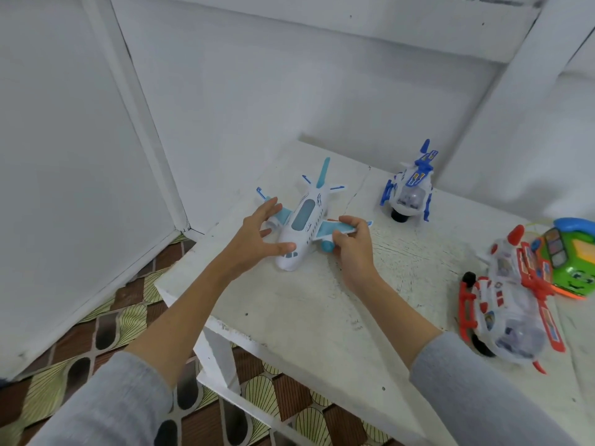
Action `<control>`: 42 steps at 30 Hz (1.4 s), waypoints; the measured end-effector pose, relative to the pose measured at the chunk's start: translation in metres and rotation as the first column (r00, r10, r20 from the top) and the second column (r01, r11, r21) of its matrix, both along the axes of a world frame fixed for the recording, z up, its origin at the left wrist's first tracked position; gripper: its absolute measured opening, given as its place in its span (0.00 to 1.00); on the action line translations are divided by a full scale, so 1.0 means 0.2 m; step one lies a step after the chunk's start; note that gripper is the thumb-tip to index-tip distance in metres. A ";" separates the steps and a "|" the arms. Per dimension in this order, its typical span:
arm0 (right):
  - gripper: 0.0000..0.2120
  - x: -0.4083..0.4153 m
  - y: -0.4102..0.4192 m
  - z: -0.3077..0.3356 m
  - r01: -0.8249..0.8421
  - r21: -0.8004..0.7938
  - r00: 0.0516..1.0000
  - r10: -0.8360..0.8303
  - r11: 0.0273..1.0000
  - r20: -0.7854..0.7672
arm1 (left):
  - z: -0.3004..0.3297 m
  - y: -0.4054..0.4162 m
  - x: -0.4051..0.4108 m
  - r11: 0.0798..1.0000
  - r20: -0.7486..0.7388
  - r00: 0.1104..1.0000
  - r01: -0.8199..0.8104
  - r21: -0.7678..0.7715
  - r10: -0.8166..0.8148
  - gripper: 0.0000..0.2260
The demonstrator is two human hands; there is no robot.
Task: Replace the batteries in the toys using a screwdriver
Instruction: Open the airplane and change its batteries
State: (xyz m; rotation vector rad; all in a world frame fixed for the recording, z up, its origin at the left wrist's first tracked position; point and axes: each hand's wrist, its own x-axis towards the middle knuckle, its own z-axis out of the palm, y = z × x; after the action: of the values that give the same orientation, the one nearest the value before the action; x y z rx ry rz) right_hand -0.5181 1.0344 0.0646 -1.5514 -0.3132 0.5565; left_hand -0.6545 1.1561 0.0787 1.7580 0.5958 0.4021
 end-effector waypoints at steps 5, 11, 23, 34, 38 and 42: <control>0.12 -0.01 0.00 0.01 -0.029 -0.049 0.998 0.031 0.998 0.045 | 0.01 0.00 -0.01 1.000 -0.018 1.000 0.009 0.025 -0.009 0.40; 0.21 0.01 -0.06 0.06 -0.069 -0.071 0.997 0.072 0.995 0.030 | 0.06 0.00 -0.04 0.995 -0.035 0.999 -0.010 0.099 0.014 0.35; 0.18 0.15 -0.53 0.44 0.112 0.043 0.939 -0.120 0.993 0.323 | 0.41 -0.44 0.23 0.954 0.200 0.979 -0.093 0.286 0.035 0.21; 0.15 0.51 -1.81 0.73 0.212 0.054 0.773 -0.201 0.976 0.601 | 0.58 -1.63 0.85 0.934 0.383 0.877 0.171 0.312 -0.289 0.20; 0.13 0.66 -2.43 0.69 0.238 -0.082 0.760 -0.133 0.968 0.636 | 0.52 -2.14 1.03 0.932 0.387 0.857 0.254 0.258 -0.340 0.20; 0.11 0.79 -2.91 0.59 0.238 -0.291 0.766 0.004 0.927 0.642 | 0.42 -2.55 1.14 0.927 0.323 0.873 0.313 0.206 -0.367 0.20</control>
State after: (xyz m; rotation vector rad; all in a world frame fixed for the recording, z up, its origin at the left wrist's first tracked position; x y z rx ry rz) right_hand -0.3603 0.4524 0.1828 -2.0835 -0.6504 -0.0511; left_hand -0.4258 0.6451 0.1617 1.8286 -0.0102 0.5100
